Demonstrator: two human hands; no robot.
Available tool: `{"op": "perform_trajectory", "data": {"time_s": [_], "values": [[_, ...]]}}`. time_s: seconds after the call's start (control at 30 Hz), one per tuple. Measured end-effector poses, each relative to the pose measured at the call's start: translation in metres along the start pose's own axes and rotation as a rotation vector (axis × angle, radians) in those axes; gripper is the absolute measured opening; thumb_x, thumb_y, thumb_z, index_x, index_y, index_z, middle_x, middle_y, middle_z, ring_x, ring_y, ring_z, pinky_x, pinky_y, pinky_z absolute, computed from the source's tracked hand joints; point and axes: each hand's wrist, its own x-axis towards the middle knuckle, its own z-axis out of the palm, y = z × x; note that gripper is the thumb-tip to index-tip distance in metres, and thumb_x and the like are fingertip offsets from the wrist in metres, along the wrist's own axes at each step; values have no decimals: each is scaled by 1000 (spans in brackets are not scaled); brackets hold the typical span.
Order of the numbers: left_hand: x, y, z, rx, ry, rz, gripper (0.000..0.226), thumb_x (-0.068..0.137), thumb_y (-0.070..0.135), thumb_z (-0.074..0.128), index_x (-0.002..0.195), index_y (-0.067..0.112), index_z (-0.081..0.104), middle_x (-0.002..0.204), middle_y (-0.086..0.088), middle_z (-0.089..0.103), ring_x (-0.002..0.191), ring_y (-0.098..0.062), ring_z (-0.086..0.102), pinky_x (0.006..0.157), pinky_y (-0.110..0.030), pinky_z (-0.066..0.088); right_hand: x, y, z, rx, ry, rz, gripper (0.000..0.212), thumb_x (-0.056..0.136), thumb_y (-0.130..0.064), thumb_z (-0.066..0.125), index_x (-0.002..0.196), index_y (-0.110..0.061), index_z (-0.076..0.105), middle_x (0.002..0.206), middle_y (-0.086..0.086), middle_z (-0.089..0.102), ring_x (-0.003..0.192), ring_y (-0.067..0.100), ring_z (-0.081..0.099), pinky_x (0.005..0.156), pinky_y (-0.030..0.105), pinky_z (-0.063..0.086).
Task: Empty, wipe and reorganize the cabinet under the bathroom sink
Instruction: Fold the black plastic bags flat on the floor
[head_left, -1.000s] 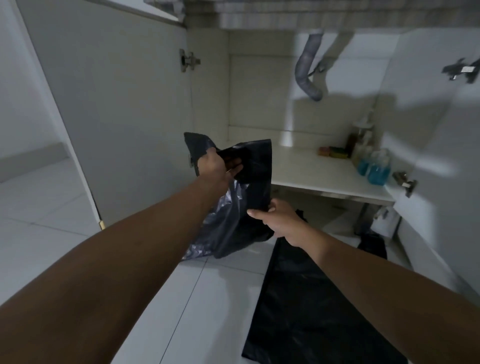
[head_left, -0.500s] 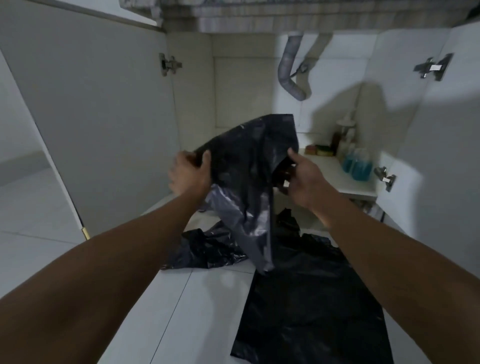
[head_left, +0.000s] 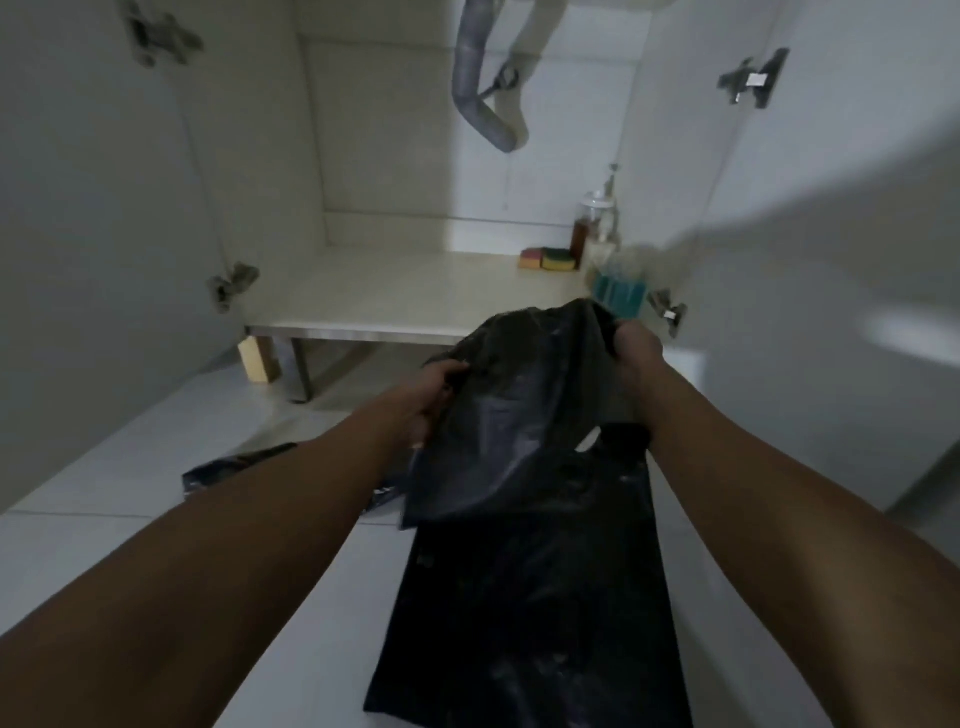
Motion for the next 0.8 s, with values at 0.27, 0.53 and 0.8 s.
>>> {"op": "perform_trajectory", "data": {"time_s": [0.27,0.53,0.8], "values": [[56,-29,-14,154,240,142,46,89,17,70,131,21,53,120,-5,55,92,-20,60,73,-29,52,74,50,-103,-440,45,111,47,81,-8,72,125,-10,56,112,20,63,89,38,66,68,54,58],[74,-38,0,717,351,586,49,87,2,61,135,14,58,128,-8,63,116,-22,60,97,-25,43,78,60,-120,-1169,-101,-709,58,93,-6,48,148,-19,37,154,8,36,139,24,35,114,36,31],[62,-93,-4,946,145,473,70,86,4,66,149,10,38,145,-14,49,134,-32,46,103,-24,33,81,112,-162,-1270,-240,-398,62,91,-5,52,150,-9,32,148,16,42,131,33,44,108,32,36]]}}
